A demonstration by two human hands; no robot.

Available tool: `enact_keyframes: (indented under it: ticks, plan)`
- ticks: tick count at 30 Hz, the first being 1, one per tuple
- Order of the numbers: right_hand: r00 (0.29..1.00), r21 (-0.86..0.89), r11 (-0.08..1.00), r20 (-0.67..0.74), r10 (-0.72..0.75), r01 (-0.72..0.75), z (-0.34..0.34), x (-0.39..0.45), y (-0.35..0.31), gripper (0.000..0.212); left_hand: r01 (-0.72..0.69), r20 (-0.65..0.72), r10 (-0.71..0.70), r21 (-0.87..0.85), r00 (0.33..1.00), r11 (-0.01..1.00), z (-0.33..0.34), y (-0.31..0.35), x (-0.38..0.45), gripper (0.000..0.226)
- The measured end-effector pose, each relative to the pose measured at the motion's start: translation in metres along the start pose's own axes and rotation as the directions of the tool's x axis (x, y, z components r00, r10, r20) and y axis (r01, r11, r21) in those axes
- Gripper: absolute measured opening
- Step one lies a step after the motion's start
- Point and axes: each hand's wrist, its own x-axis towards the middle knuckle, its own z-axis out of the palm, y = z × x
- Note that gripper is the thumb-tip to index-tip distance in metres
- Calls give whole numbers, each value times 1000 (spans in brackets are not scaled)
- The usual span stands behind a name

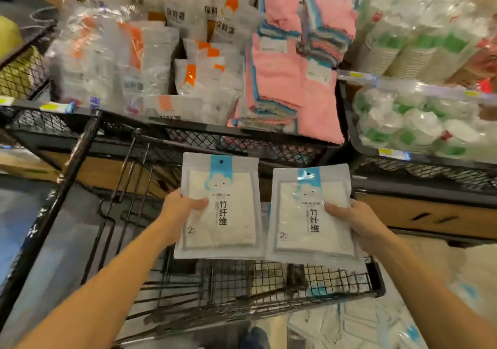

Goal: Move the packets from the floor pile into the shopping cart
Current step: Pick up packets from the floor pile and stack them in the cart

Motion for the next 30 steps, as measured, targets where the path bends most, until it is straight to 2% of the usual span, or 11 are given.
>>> enact_keyframes:
  ticks: [6,11,16,22,25,27,30]
  plan:
    - [991,-55,989,-15,134,-134,-3,85,67,25,96,-50,-93,62,994,993,23,-81,72,31]
    - [982,-127,975,-73,176,-185,9,164,124,20,144,-111,-133,95,985,985,34,-149,149,22]
    - [974,-182,961,-118,191,-211,24,241,184,9,180,-183,-156,125,971,976,37,-214,224,49]
    - [966,-280,928,-154,210,-246,29,302,240,36,220,-181,-167,333,969,917,63,-243,264,48]
    - [949,-319,908,-243,200,-273,29,310,254,35,204,-259,-94,437,961,876,70,-260,269,61]
    - [934,-402,870,-317,162,-287,31,313,262,41,217,-312,-52,519,948,827,74,-267,270,61]
    - [922,-522,804,-380,78,-284,34,316,271,49,233,-341,-27,581,940,780,78,-274,273,77]
